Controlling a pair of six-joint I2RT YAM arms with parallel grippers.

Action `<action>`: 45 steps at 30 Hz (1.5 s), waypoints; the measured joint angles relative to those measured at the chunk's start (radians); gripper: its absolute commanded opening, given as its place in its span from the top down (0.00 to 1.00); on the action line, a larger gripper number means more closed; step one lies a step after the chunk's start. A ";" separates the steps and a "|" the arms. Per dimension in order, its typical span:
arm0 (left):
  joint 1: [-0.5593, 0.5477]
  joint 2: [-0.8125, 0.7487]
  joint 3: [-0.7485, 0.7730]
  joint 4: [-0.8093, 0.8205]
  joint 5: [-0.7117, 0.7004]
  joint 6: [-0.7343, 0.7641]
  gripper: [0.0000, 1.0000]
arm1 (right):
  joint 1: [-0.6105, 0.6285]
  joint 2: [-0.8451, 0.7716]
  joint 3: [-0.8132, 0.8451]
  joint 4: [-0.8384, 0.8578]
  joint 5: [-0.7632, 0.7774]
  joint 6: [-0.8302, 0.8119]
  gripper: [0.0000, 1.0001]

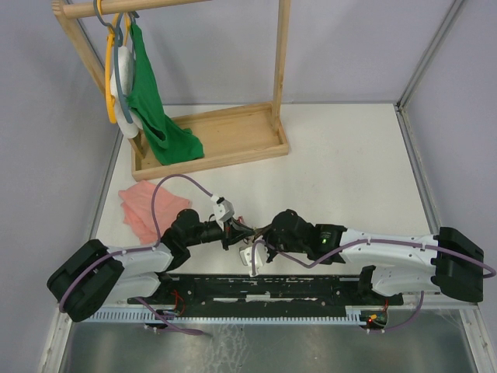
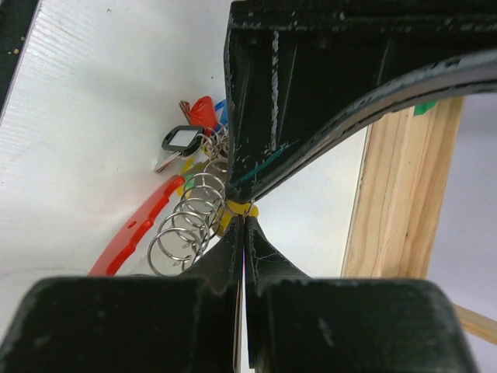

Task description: Put the keys on the keyring

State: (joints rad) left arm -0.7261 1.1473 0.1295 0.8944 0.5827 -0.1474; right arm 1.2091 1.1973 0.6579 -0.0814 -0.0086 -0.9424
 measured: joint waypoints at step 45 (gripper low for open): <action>-0.004 0.010 0.019 -0.050 0.024 0.032 0.72 | -0.007 0.011 0.013 -0.058 -0.042 -0.009 0.99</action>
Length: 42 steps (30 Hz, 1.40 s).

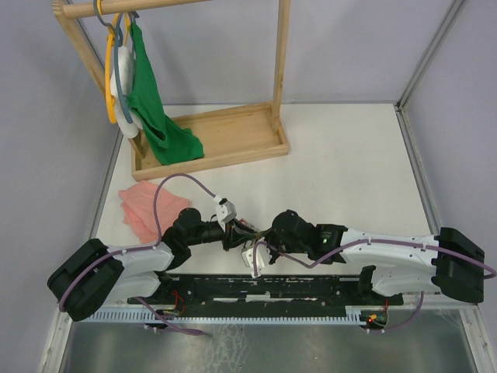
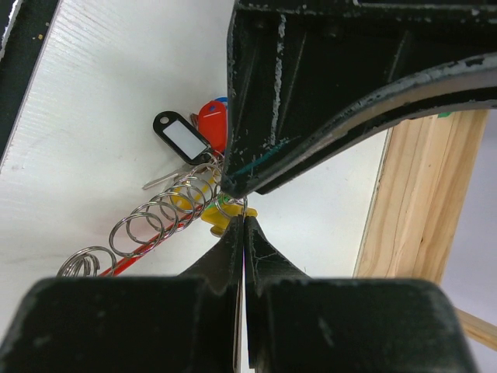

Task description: Put the keys on the keyring

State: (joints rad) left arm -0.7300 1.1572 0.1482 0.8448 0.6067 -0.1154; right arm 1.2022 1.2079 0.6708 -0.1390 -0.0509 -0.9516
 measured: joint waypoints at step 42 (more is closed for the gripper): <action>0.001 0.021 0.004 0.020 0.050 0.006 0.97 | -0.034 -0.028 -0.068 0.060 -0.009 0.126 0.99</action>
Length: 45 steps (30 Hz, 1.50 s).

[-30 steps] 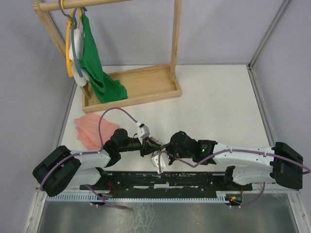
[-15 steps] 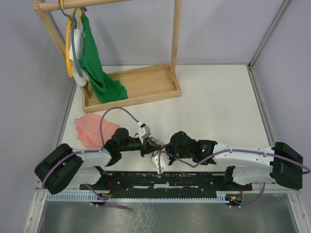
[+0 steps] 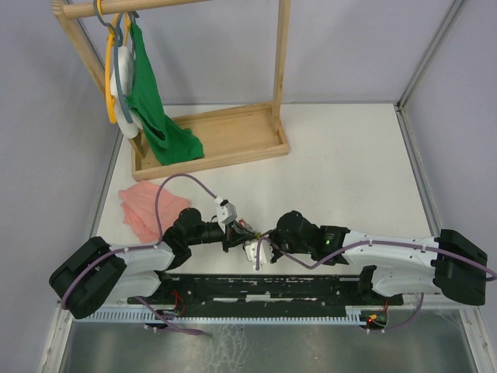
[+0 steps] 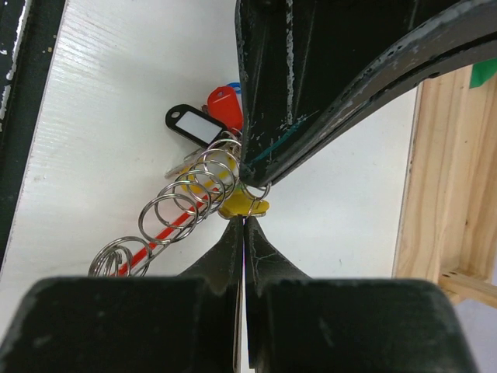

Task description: Put the keys on the keyring

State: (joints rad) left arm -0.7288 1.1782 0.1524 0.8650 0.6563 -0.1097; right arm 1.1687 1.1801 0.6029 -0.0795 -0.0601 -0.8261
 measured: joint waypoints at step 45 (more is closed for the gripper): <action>-0.011 -0.167 0.073 -0.305 -0.145 -0.262 0.64 | -0.005 0.048 0.051 -0.050 -0.032 -0.083 0.99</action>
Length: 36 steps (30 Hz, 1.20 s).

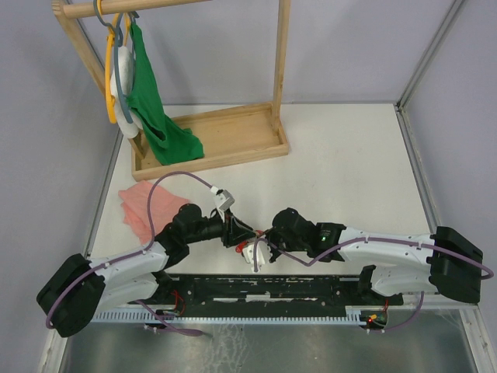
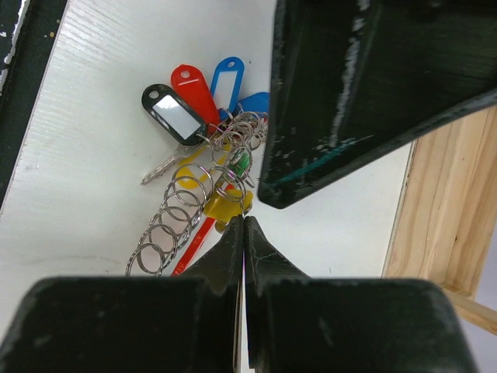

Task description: Put the keys on the keyring

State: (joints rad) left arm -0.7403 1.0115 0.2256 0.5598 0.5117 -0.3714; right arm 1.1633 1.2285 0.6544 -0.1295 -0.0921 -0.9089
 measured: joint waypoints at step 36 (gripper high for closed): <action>-0.065 0.101 0.148 -0.304 -0.076 -0.159 0.81 | 0.000 0.016 0.008 0.001 0.005 0.005 0.99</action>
State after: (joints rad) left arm -0.8055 1.1130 0.3737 0.2554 0.4355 -0.5301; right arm 1.1633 1.2449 0.6621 -0.1287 -0.0872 -0.9039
